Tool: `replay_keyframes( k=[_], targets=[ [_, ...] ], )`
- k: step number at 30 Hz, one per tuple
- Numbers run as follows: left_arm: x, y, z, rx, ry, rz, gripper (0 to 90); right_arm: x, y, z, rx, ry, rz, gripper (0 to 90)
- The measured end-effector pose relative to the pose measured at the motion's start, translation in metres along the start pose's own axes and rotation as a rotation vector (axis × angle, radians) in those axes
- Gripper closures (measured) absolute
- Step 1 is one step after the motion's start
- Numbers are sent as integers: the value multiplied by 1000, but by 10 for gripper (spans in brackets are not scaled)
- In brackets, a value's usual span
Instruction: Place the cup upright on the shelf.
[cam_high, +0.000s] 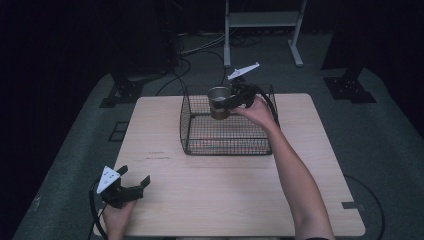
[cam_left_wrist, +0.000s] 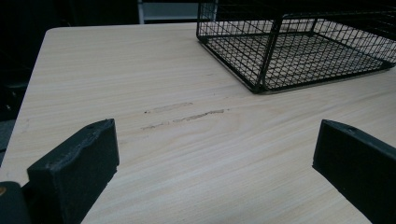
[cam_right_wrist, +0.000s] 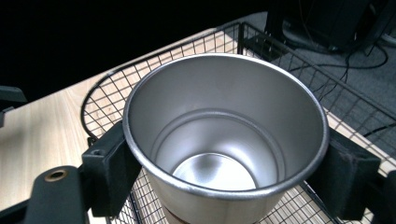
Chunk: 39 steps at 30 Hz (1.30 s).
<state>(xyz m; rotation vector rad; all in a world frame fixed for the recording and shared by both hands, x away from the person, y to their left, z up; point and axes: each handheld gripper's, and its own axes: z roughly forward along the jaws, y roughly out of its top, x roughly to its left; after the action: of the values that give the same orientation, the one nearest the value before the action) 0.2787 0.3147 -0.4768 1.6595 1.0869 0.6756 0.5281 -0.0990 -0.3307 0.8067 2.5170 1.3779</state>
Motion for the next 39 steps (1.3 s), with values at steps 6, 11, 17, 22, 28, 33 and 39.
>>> replay_keyframes(
  k=[6,11,17,22,28,33,39],
  targets=[
    [1,0,-4,-13,3,-9,0,-3,-2,21,25,-15,9,177],
    [2,-1,-5,-13,5,-14,0,-10,-13,35,95,-38,19,177],
    [2,-1,-7,-19,9,-10,0,-18,-28,46,133,-31,55,177],
    [2,-1,-6,-20,9,-9,0,-25,-37,51,167,-40,73,177],
    [2,-1,-6,-17,8,-7,0,-25,-46,56,193,-76,56,177],
    [2,-1,-6,-11,-4,-9,0,-29,-54,61,230,-79,79,177],
    [2,-1,-6,-12,-5,-9,0,-29,-57,66,265,-81,72,176]
  ],
)
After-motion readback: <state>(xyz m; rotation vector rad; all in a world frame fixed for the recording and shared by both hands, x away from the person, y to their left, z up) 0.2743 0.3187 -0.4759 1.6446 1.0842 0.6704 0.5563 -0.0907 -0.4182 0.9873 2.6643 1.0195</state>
